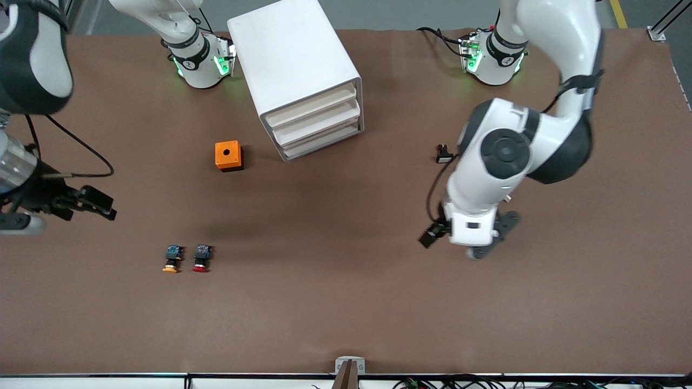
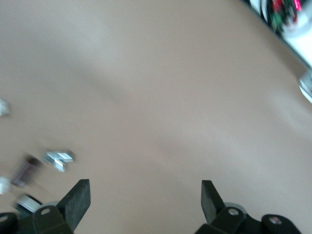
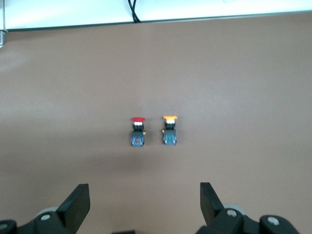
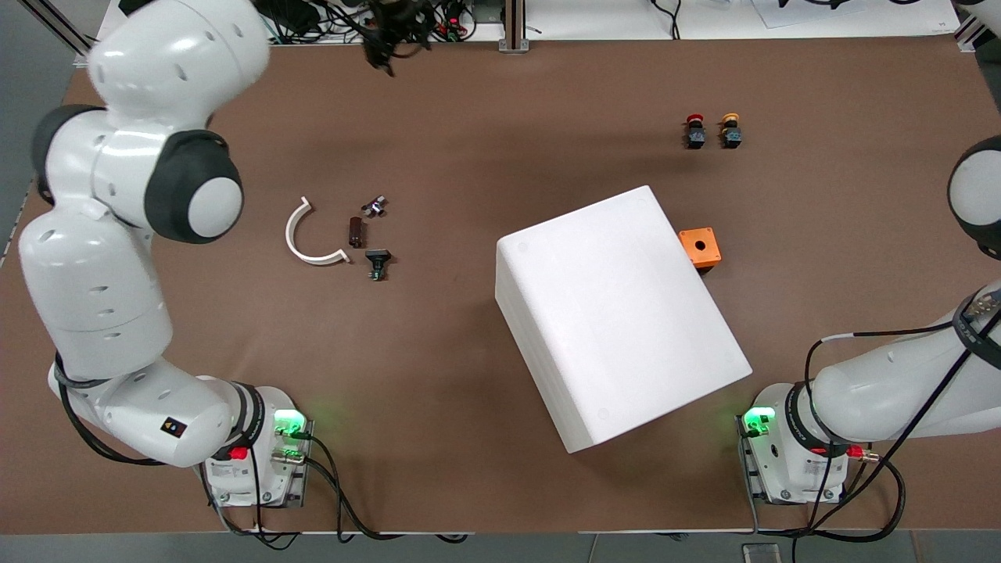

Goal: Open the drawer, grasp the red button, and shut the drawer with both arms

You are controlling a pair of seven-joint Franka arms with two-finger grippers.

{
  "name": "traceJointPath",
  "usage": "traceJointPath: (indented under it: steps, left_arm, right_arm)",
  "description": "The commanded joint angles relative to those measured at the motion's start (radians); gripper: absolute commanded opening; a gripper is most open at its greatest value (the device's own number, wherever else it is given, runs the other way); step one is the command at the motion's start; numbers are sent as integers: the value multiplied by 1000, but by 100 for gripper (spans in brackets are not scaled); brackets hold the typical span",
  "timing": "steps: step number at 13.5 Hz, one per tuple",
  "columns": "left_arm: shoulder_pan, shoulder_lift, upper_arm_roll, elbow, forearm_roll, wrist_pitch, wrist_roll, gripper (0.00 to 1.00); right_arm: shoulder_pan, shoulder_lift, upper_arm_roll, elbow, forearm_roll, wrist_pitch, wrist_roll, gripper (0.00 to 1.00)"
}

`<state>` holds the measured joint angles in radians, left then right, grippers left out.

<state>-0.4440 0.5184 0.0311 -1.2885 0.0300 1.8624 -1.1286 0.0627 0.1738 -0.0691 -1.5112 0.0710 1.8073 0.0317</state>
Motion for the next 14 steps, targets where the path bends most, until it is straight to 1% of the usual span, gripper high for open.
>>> traceJointPath:
  steps: [1,3,4,5,7,8,10,11,12,14]
  left_arm:
    - [37,-89,-7,-31,83,-78,109,100]
    - [96,-144,-7,-31,88,-136,255,100]
    - [132,-179,-7,-31,88,-175,344,100]
    - [171,-210,-11,-31,87,-204,427,100]
    - [218,-270,-11,-34,84,-279,585,100]
    - [244,-297,-13,-35,71,-319,655,100]
    - [287,-356,-14,-40,45,-389,743,100]
    - [291,-385,-14,-61,42,-408,762,100]
    - [324,-432,-34,-107,42,-408,764,100]
    - [460,-509,-146,-193,28,-404,829,100]
  right_arm:
    - [-27,-108,12,-40,-22,-97,46,100]
    - [-29,-163,18,-61,-68,-103,47,100]
    - [-31,-175,23,-66,-71,-105,45,100]
    - [-41,-175,31,-66,-71,-106,45,100]
    - [-79,-178,70,-72,-72,-114,43,100]
    - [-77,-186,72,-75,-80,-127,46,100]
    - [-70,-189,72,-75,-83,-144,47,100]
    - [-72,-188,72,-76,-83,-143,47,100]
    - [-72,-186,74,-76,-83,-140,47,100]
    - [-69,-189,72,-80,-83,-144,47,100]
